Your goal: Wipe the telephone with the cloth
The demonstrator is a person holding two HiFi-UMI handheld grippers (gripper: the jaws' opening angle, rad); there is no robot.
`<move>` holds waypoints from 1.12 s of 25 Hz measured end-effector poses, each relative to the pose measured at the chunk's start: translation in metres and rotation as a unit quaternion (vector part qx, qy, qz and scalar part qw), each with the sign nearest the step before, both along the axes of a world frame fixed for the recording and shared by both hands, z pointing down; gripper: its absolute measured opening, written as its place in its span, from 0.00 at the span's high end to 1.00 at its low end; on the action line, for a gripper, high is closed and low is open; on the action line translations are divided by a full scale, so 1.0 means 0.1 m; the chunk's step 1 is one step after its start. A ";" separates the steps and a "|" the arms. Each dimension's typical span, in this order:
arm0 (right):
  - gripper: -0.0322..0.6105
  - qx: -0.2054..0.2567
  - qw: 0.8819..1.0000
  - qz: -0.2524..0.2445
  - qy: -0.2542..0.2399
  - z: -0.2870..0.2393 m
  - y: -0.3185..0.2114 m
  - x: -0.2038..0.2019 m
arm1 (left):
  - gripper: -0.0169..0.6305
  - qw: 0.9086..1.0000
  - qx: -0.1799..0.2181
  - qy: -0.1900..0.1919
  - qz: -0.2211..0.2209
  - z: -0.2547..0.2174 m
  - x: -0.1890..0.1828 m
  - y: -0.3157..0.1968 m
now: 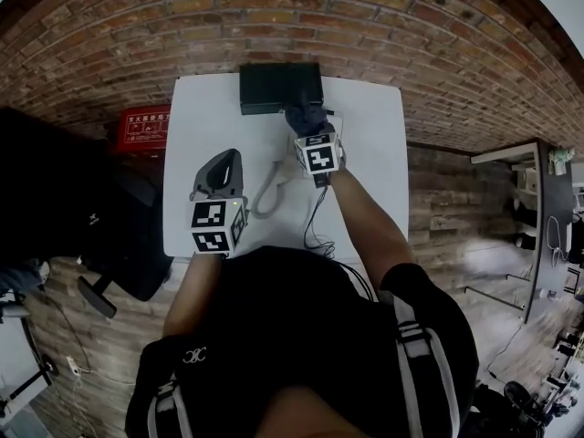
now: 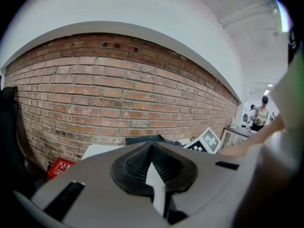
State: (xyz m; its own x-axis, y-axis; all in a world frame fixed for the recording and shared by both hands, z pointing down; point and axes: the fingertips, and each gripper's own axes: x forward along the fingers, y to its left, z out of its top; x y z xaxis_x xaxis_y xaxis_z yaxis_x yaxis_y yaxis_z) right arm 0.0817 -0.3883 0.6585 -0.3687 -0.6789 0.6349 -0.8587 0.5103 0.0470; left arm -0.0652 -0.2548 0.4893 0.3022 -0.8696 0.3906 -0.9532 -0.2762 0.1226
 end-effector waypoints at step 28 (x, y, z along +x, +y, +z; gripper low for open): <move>0.88 -0.084 0.995 -0.059 0.005 0.50 1.36 0.00 | 0.99 0.999 0.006 0.009 0.049 -0.07 0.25 0.17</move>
State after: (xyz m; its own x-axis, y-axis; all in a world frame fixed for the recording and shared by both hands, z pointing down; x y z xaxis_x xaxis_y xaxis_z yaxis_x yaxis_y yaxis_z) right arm 0.0819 -0.2519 0.7084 -0.4327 -0.5149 0.7400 -0.7924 0.6087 -0.0398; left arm -0.0404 -0.2383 0.4828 0.3939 -0.8398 0.3736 -0.9189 -0.3702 0.1365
